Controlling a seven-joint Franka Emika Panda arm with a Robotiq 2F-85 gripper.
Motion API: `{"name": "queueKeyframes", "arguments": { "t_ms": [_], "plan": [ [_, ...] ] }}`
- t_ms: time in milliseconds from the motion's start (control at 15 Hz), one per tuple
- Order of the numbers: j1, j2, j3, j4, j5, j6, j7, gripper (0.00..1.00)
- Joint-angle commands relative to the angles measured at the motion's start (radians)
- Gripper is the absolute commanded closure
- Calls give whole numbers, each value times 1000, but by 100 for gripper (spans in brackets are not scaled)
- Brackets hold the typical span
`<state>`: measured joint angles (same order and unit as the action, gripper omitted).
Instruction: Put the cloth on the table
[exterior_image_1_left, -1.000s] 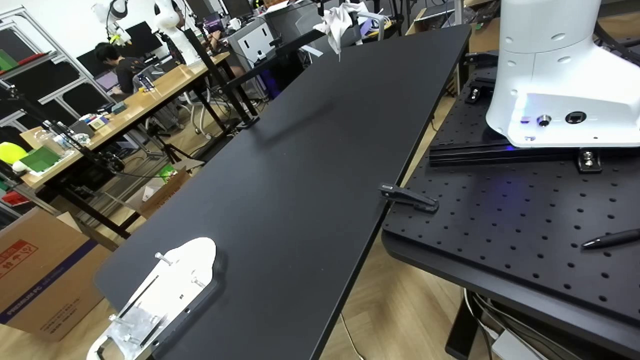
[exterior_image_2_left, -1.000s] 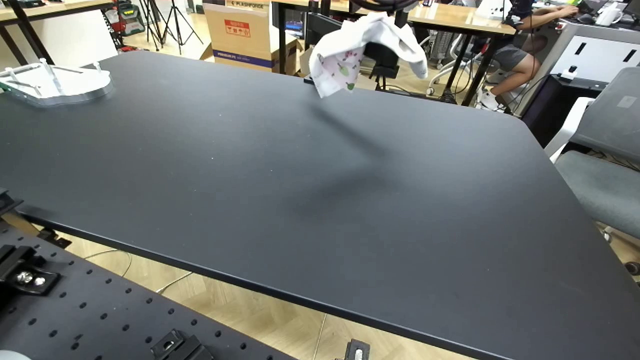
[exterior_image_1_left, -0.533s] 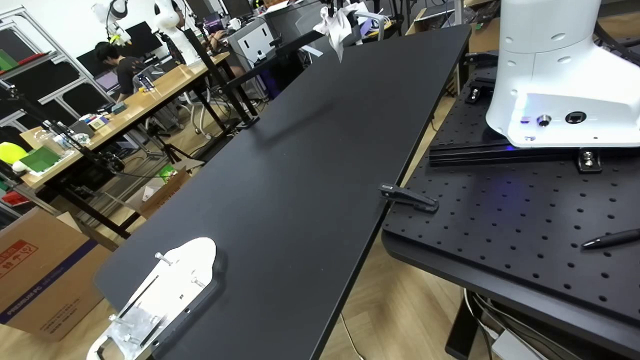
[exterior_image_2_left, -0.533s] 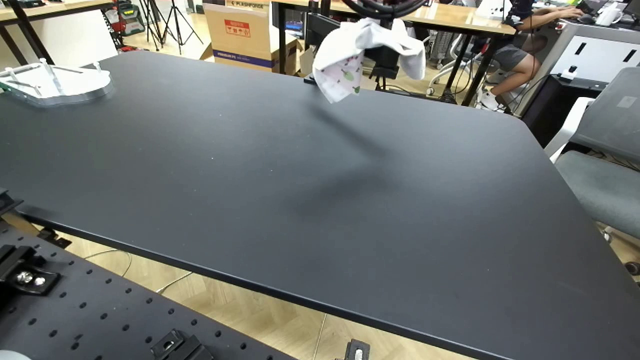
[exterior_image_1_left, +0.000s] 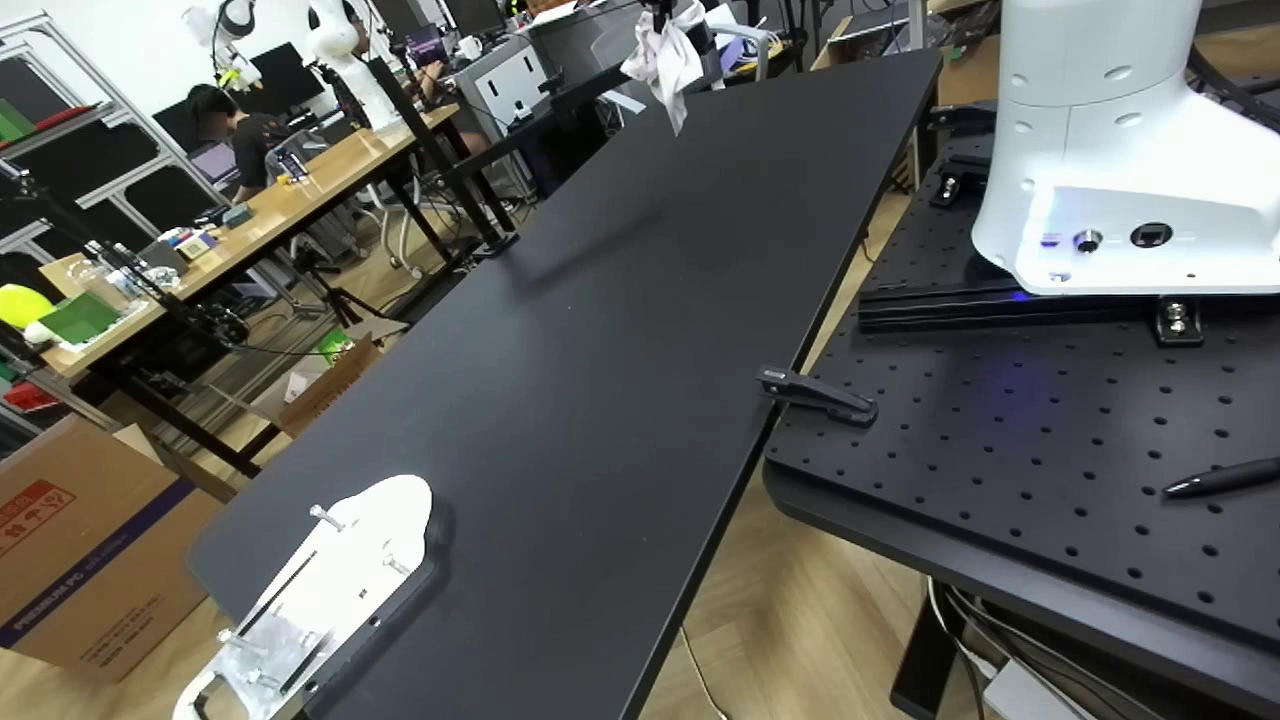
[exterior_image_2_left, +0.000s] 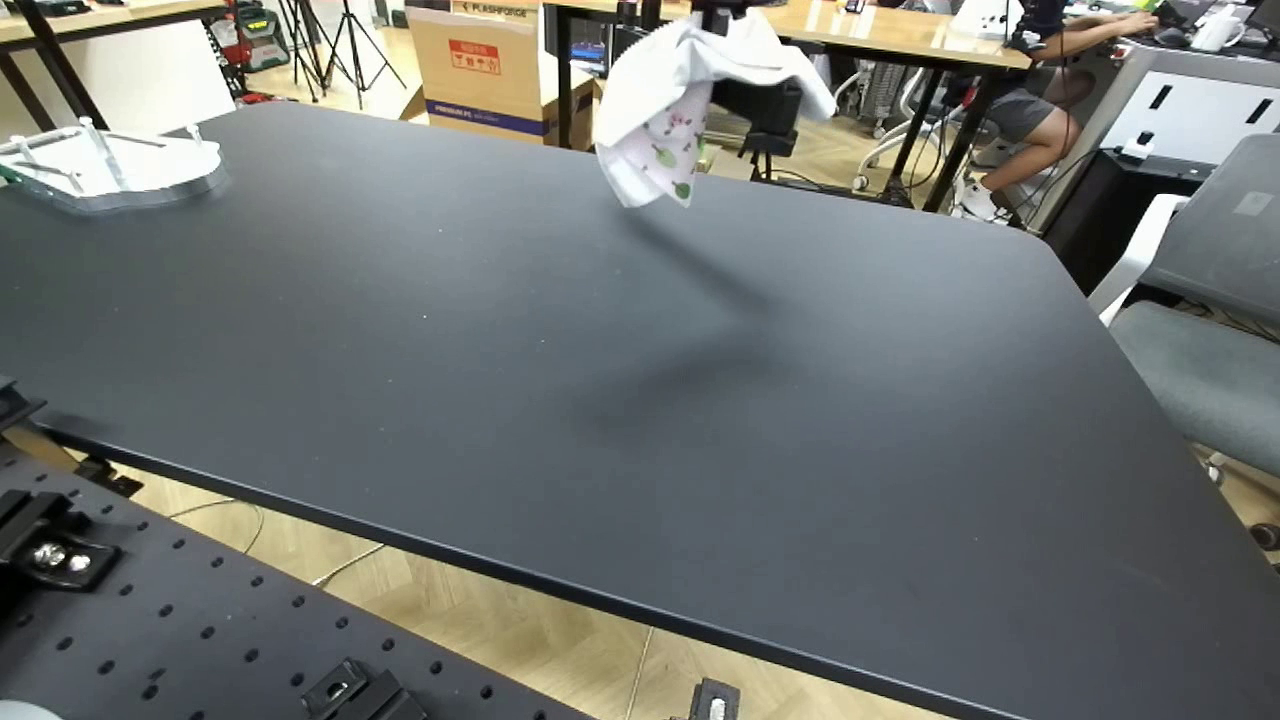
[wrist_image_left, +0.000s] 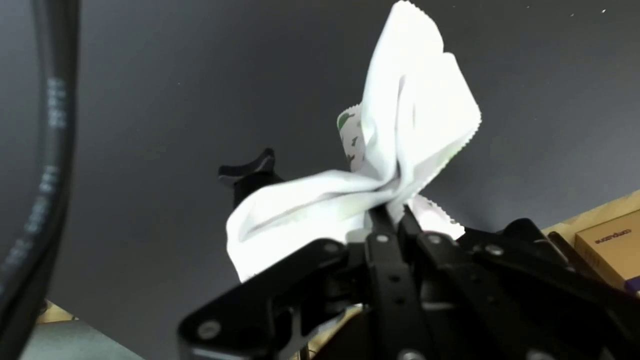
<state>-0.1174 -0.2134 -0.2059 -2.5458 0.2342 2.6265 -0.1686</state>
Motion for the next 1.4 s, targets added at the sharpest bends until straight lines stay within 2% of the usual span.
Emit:
{"name": "queueKeyframes", "arguments": {
  "t_ms": [0, 267, 533, 867, 1000, 1133, 1333],
  "plan": [
    [45, -87, 22, -33, 16, -45, -32, 99],
    [125, -85, 42, -24, 44, -70, -96, 99],
    [200, -37, 44, -4, 123, -56, -170, 99],
    [249, 58, 58, -14, 245, -15, -286, 99],
    [251, 110, 87, -31, 278, 81, -293, 99],
    [240, 170, 133, -58, 260, 269, -217, 99],
    [259, 275, 152, -96, 208, 535, -114, 99]
  ]
}}
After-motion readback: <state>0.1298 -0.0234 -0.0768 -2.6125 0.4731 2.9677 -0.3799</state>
